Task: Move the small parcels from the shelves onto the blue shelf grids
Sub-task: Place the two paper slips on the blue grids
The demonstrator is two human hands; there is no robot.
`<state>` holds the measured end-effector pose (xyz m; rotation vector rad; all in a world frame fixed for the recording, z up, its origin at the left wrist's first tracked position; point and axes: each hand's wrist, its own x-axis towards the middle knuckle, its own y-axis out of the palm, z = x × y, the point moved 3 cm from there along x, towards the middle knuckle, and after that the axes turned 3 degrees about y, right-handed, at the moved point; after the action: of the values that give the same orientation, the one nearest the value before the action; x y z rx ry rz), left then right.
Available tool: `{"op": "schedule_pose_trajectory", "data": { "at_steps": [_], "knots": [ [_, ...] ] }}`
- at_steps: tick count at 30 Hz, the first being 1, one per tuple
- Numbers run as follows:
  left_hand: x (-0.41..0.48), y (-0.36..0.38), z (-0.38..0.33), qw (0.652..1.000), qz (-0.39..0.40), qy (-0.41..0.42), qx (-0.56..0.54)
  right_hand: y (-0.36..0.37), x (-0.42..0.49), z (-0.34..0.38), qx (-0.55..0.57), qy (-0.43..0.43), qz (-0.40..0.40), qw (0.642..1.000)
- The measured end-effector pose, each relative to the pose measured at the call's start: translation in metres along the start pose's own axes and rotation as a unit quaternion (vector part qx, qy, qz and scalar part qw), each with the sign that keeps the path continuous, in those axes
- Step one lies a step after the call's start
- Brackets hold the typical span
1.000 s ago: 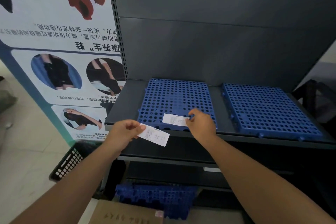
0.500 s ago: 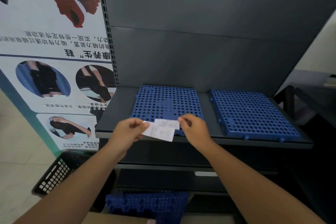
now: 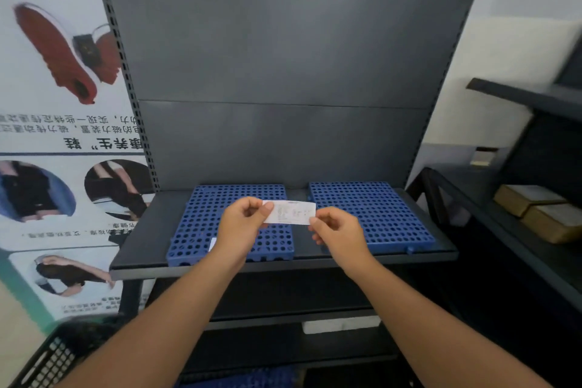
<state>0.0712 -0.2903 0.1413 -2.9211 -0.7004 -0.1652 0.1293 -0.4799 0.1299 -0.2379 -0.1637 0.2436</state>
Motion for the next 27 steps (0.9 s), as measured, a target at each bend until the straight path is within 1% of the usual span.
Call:
{"op": "schedule_pose_trajectory", "data": {
  "at_steps": [7,15,18,22,25,27],
  "knots": [
    [-0.014,0.047,-0.02,1.0,0.005,0.011,0.017,-0.052,-0.003,0.003,0.006,-0.026,-0.02,0.999],
    [-0.021,0.084,-0.023,0.999,0.014,0.009,0.029,-0.093,-0.007,-0.006,0.013,-0.021,-0.032,0.999],
    [-0.021,0.096,-0.024,1.0,0.017,0.008,0.022,-0.115,-0.003,-0.012,0.015,-0.011,-0.047,0.999],
    [-0.017,0.109,-0.017,1.0,0.002,-0.003,0.02,-0.155,0.015,-0.034,-0.02,0.015,-0.099,0.995],
    [-0.014,0.121,-0.007,1.0,0.001,-0.014,0.021,-0.181,0.035,-0.058,-0.053,0.051,-0.139,0.988],
    [-0.012,0.127,0.002,0.999,0.002,-0.023,0.028,-0.192,0.05,-0.076,-0.073,0.08,-0.151,0.983]
  ]
}}
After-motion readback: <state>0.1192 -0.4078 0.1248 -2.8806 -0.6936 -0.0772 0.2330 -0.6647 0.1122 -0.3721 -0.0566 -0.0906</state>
